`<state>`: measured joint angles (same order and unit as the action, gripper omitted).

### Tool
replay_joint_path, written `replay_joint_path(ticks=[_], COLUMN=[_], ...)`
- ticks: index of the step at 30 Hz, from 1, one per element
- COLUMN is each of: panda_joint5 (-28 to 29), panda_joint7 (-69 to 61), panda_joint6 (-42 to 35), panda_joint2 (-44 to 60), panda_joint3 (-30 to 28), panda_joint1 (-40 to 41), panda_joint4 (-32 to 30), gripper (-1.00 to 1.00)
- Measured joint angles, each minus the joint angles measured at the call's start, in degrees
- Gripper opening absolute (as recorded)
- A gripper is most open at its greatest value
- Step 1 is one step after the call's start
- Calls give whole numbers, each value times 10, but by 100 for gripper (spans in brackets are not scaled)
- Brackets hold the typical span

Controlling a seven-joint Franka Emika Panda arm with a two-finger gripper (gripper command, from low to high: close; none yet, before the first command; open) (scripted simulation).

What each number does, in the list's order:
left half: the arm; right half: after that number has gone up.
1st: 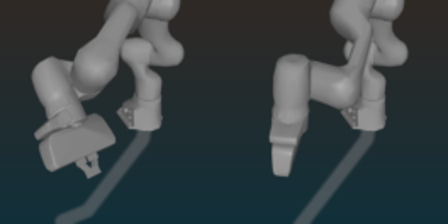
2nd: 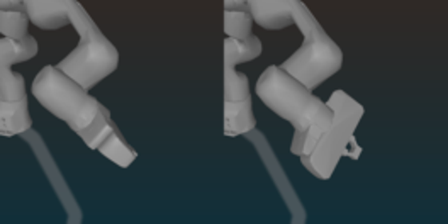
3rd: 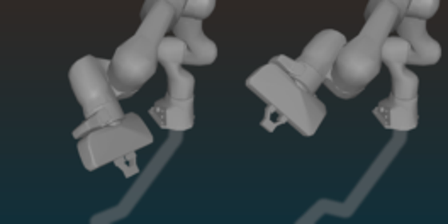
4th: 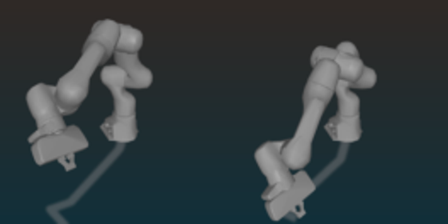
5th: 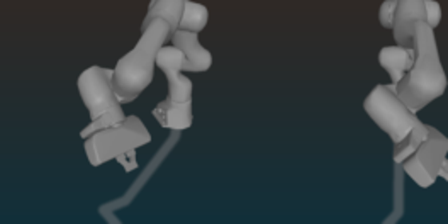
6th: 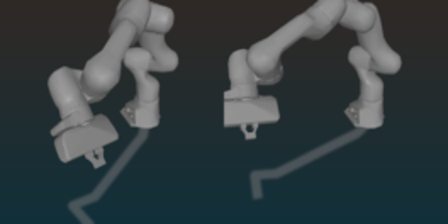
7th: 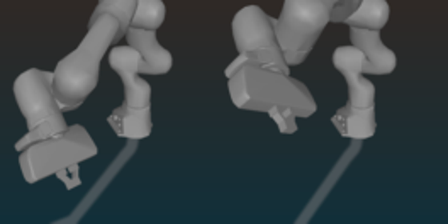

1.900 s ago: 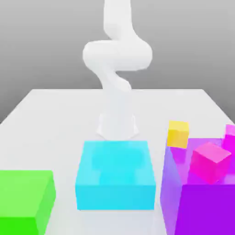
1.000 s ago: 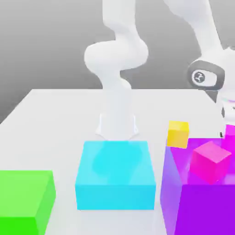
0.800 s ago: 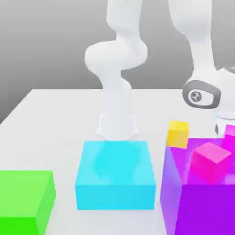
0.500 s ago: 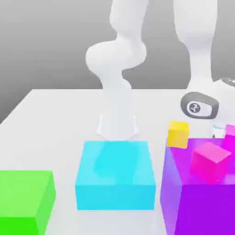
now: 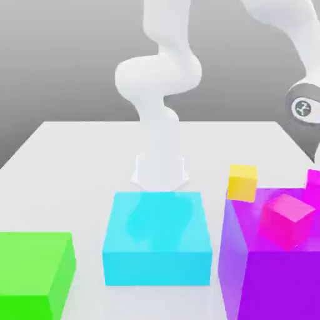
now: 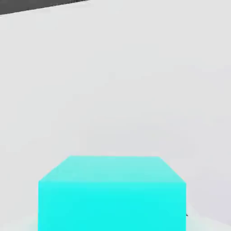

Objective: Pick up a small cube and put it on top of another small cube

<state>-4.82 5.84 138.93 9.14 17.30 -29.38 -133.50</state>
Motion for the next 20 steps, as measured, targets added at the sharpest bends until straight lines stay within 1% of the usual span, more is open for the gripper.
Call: replay_joint_path(ticks=[7,9,10,12,14,16,17,20], panda_joint5=[-15,-6,4,27,38,44,45,45], panda_joint7=[-52,-46,-33,6,26,33,34,34], panda_joint6=[-175,-225,-242,-253,-230,-186,-172,-172], panda_joint2=[-33,-55,-69,-99,-104,-93,-88,-88], panda_joint3=[-43,-63,-73,-86,-81,-67,-60,-60], panda_joint1=[76,114,136,179,217,226,230,219], panda_joint4=[145,180,188,182,159,129,119,119], gripper=[-100,-100,-100,-100,-100,-100,100,100])
